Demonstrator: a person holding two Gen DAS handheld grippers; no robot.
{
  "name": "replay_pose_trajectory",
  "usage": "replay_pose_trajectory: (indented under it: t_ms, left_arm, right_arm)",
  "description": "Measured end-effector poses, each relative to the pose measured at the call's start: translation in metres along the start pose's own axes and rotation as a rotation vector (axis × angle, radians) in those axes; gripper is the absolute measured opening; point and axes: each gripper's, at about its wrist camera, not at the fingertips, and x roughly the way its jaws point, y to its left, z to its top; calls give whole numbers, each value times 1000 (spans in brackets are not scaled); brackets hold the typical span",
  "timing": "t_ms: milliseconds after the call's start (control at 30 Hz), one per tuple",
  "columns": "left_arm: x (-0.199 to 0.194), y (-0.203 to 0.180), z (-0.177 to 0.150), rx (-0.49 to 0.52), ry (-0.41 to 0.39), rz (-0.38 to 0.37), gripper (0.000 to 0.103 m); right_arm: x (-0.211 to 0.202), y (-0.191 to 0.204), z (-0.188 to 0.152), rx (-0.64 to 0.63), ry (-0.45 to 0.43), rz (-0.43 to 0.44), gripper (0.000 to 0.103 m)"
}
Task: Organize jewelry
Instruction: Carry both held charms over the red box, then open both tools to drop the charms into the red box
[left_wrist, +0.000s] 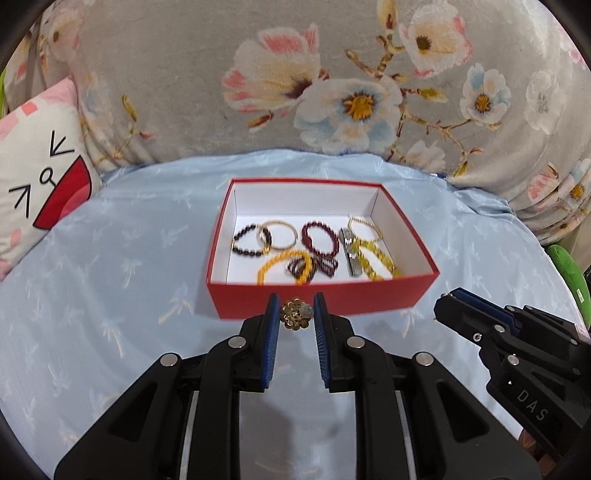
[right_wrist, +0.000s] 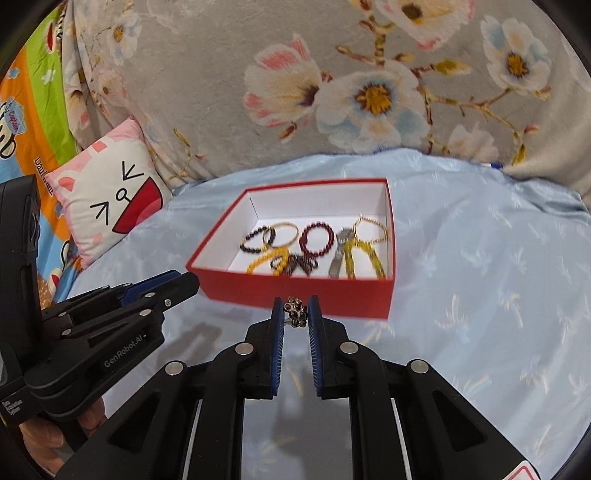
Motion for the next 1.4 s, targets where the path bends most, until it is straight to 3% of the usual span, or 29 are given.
replay_pose_trajectory:
  t_ms: [267,533,933,1300,1367,1400]
  left_arm:
    - [23,6,42,0,-43,19,18]
    - [60,16,72,-17,-41,25,18]
    - [120,16,81,-8,21,49,18]
    - [145,12,77,-4,53,58,19]
    - [145,10,75,5,42,87,23]
    - [144,10,75,6,40,93,32]
  right_arm:
    - [24,-4,43,-10,-50,-26,12]
    - [75,-16,70,17,-11,-32,12]
    - [128,-27,77,19,42,-68,12]
    - [148,-28,74,8,60,-104,13]
    - [148,-29,74,9,57,-112,17]
    - [147,-28,73,5,55,-125,19]
